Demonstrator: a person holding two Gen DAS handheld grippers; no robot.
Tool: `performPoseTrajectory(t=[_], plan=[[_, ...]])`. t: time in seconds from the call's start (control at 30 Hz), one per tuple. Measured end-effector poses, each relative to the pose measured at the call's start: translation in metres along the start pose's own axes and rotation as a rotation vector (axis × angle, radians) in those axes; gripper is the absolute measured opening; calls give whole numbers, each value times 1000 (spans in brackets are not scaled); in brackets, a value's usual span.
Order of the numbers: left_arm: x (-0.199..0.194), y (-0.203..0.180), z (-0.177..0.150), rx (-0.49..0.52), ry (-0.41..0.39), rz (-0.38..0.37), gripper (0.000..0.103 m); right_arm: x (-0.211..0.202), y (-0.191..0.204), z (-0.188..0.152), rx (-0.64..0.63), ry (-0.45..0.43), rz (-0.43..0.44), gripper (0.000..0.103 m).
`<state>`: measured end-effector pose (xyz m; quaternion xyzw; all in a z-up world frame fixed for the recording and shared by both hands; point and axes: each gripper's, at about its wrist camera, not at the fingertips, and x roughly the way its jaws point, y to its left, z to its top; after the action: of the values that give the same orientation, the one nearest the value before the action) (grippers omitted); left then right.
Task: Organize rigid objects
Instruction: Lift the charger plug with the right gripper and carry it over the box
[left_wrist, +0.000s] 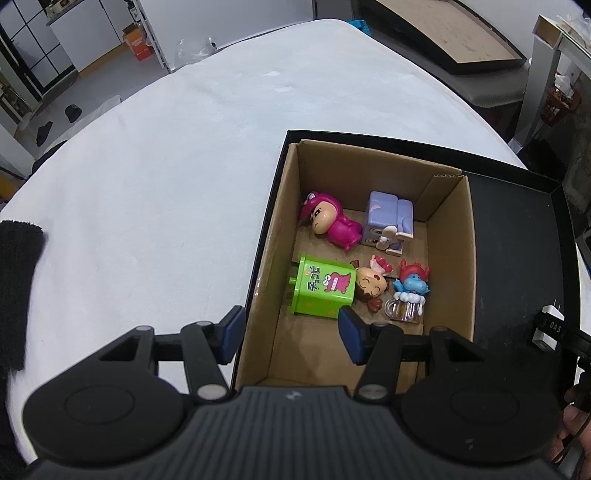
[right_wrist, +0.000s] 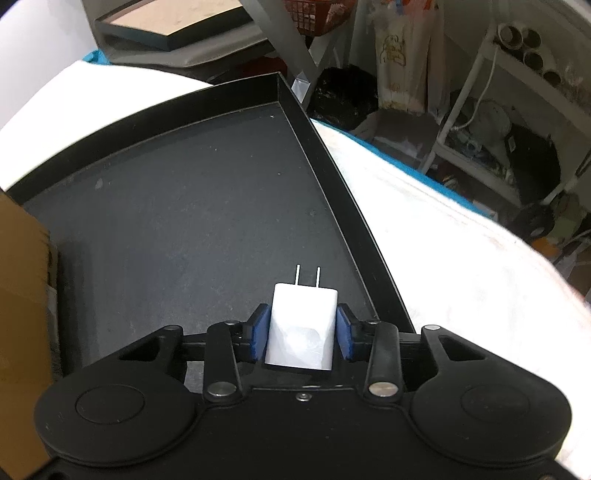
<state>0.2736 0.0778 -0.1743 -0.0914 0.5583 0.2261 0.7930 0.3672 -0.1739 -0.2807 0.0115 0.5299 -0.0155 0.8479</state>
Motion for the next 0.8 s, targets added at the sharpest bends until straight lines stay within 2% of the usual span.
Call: performPoseTrajectory(t=[0.47, 0.8], plan=[[-5, 24, -8, -36, -12, -38, 54, -36, 4, 1, -32, -58, 48, 37], [-6, 41, -12, -57, -17, -73, 54, -74, 25, 6, -102, -104, 85, 37]])
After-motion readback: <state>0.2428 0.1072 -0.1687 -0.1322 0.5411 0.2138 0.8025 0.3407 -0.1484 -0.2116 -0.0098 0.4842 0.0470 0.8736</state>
